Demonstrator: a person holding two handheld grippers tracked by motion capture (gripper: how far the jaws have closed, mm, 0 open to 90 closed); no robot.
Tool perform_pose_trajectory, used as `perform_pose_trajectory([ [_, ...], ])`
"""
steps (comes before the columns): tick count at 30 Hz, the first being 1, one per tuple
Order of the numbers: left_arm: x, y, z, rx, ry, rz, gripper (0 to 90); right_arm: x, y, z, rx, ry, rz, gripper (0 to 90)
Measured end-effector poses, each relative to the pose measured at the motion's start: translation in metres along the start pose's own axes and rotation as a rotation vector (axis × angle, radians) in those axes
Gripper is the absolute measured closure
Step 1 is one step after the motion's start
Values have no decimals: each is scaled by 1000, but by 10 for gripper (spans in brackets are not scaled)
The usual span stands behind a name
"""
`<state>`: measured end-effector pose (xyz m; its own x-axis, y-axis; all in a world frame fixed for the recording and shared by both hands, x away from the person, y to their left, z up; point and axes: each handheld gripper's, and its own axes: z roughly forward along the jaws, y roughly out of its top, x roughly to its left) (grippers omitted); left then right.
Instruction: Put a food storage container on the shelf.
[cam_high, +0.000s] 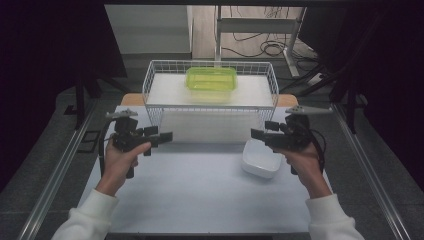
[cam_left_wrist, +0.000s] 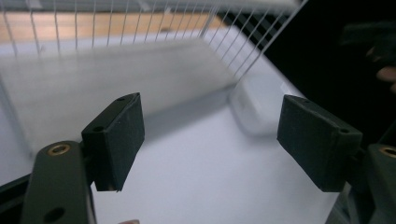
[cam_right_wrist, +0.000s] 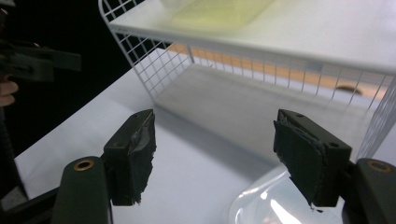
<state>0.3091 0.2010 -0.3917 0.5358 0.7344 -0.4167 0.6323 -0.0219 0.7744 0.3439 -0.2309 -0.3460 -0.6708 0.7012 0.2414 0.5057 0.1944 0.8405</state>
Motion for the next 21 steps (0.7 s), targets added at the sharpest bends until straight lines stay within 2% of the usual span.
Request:
perform_pose_trajectory([
  [1, -1, -10, 0, 9, 14, 4, 224, 1, -5, -2, -5, 6, 4, 295],
  [3, -2, -26, 2, 33, 7, 0, 227, 3, -21, -4, -1, 13, 10, 295],
  [5, -3, -37, 3, 41, 19, 7, 229, 4, -36, -4, 13, 19, 17, 295],
  [7, -6, -49, 6, 63, 24, 25, 233, 5, -52, -3, 50, 17, 12, 295],
  [9, -8, -63, 13, 100, 31, 39, 239, 3, -66, -1, 78, 15, 20, 295],
  [11, -8, -74, 19, 115, 36, 43, 242, 0, -80, 2, 108, 6, 33, 295],
  [15, -8, -88, 27, 169, 38, 65, 246, -4, -96, 6, 146, 6, 52, 299],
  [17, -7, -92, 28, 180, 54, 75, 252, -5, -99, 7, 162, 5, 47, 310],
  [21, -5, -93, 27, 178, 58, 70, 261, -3, -102, 9, 177, 7, 34, 325],
])
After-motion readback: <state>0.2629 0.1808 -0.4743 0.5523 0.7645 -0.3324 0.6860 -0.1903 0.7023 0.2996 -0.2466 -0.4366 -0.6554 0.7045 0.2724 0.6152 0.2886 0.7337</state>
